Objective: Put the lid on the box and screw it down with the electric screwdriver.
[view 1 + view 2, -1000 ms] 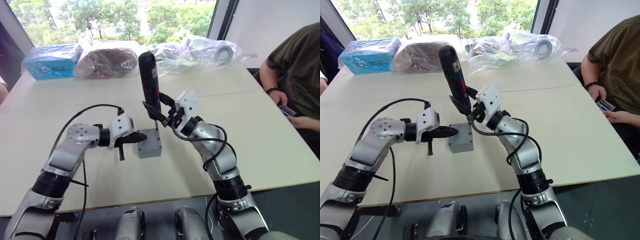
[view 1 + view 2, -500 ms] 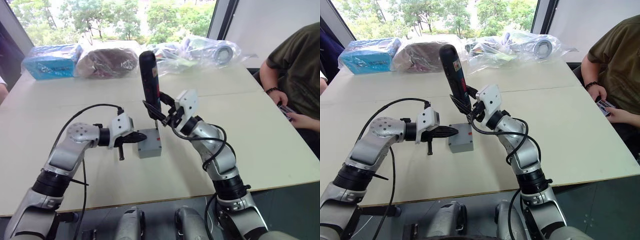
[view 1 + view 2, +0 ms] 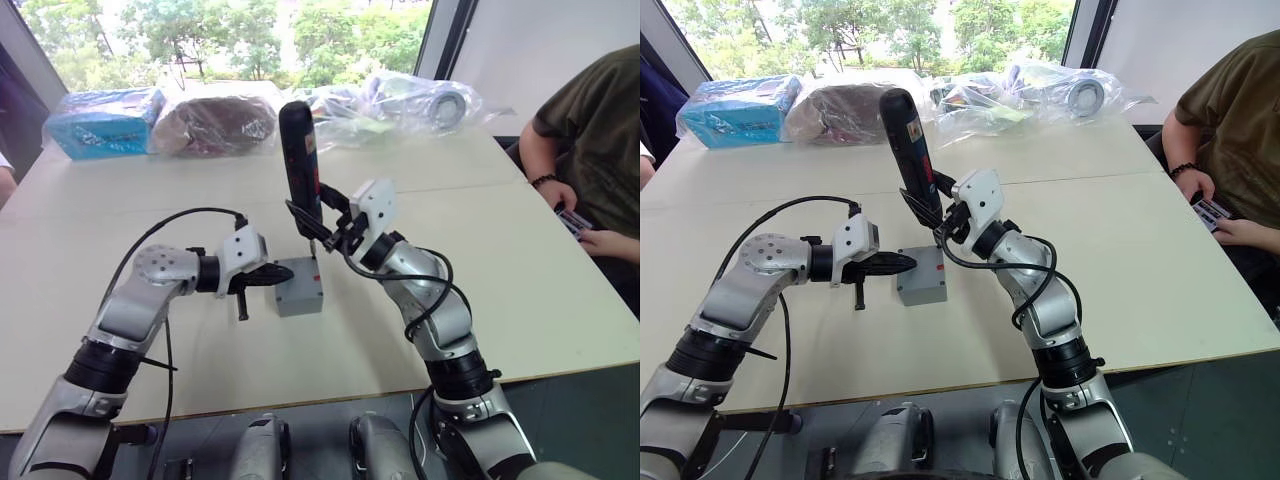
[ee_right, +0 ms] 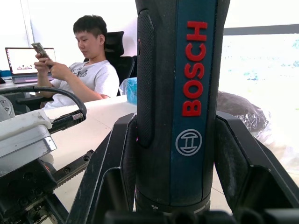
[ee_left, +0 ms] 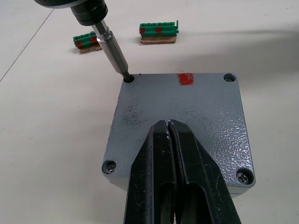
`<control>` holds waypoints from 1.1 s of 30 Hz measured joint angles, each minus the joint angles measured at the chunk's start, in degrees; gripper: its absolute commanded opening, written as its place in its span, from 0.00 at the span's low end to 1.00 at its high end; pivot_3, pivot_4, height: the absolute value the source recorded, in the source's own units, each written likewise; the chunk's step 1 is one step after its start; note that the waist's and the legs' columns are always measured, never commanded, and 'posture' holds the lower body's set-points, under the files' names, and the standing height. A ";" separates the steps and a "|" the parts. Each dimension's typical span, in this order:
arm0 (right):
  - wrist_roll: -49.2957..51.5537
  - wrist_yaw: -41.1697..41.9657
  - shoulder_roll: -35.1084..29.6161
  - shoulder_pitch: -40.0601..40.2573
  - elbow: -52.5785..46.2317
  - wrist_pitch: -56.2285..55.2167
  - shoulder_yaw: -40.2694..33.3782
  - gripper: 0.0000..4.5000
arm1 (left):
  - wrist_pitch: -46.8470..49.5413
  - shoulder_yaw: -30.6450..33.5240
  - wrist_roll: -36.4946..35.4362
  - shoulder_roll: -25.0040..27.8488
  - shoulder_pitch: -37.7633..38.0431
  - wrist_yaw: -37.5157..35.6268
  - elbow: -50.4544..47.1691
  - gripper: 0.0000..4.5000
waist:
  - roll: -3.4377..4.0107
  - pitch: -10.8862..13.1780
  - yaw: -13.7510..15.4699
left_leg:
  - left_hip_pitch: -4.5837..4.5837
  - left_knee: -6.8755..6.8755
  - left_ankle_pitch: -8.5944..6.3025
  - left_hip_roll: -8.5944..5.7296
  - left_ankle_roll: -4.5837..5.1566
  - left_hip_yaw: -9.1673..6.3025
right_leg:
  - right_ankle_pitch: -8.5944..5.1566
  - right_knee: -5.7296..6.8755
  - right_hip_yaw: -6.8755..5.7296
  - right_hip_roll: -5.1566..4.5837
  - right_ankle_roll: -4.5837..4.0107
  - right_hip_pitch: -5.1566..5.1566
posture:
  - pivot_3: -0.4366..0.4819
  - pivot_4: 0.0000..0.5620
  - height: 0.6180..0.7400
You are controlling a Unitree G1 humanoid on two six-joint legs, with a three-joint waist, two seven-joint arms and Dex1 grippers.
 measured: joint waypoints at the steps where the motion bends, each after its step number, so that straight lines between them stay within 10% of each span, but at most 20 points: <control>1: 0.00 -0.15 0.18 0.08 0.00 0.00 0.00 0.41 | 0.00 0.00 0.00 0.00 0.00 -0.01 0.01 0.00 | 0.00 0.00 0.00 | 0.00 0.00 0.00 0.00 0.00 0.00 | 0.00 0.00 0.00 0.00 0.00 0.00 | 0.48 0.27 1.00; 33: -0.34 0.05 -0.60 2.16 -0.39 -1.70 0.52 0.41 | -0.15 -0.10 0.05 -0.10 -0.24 -0.30 0.44 0.00 | -0.01 -0.01 0.04 | 0.03 -0.01 0.00 0.01 0.00 -0.01 | -0.01 -0.01 0.00 -0.01 -0.01 0.02 | 0.48 0.27 1.00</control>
